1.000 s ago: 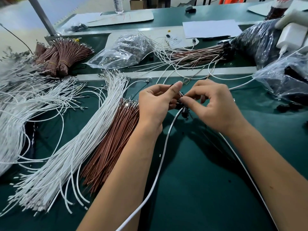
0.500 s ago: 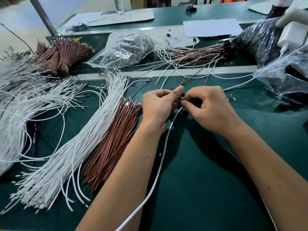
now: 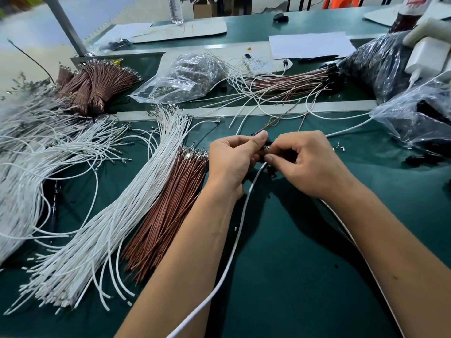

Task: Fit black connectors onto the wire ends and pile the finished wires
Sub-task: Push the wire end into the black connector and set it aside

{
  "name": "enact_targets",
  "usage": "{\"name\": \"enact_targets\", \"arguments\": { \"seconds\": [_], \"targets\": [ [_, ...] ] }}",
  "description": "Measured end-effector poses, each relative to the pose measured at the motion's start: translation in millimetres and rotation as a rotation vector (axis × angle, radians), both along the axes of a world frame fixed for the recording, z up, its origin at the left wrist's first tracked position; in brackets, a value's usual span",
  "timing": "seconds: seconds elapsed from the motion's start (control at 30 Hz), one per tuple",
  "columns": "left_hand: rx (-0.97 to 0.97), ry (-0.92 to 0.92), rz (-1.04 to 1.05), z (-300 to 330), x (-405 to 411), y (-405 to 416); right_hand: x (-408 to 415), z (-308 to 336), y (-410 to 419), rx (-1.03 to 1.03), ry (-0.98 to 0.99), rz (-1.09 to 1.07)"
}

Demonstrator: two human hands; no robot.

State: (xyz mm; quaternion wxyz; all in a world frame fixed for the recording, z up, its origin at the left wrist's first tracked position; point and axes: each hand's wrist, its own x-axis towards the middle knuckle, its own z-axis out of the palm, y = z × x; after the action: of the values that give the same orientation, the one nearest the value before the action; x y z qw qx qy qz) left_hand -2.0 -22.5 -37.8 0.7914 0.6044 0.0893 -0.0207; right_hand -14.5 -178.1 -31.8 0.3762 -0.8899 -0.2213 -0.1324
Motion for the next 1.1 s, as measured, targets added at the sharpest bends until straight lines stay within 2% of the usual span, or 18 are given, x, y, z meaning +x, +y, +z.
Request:
{"name": "enact_targets", "arguments": {
  "seconds": [0.2, 0.37, 0.57, 1.1],
  "targets": [
    [0.219, -0.407, -0.145, 4.0, -2.7, 6.9, -0.2, 0.0, -3.9, 0.072, -0.014, -0.05],
    [0.174, -0.602, -0.227, 13.7, -4.0, 11.2, -2.6, 4.1, -3.4, 0.183, -0.175, -0.018],
    [0.106, -0.695, -0.265, 23.1, -5.8, 10.0, -5.7, 6.8, -1.7, 0.214, -0.299, -0.052],
    [0.05, -0.709, -0.289, 30.6, -10.5, 8.5, -5.6, 6.3, 1.1, 0.245, -0.312, -0.025]
  ]
}}
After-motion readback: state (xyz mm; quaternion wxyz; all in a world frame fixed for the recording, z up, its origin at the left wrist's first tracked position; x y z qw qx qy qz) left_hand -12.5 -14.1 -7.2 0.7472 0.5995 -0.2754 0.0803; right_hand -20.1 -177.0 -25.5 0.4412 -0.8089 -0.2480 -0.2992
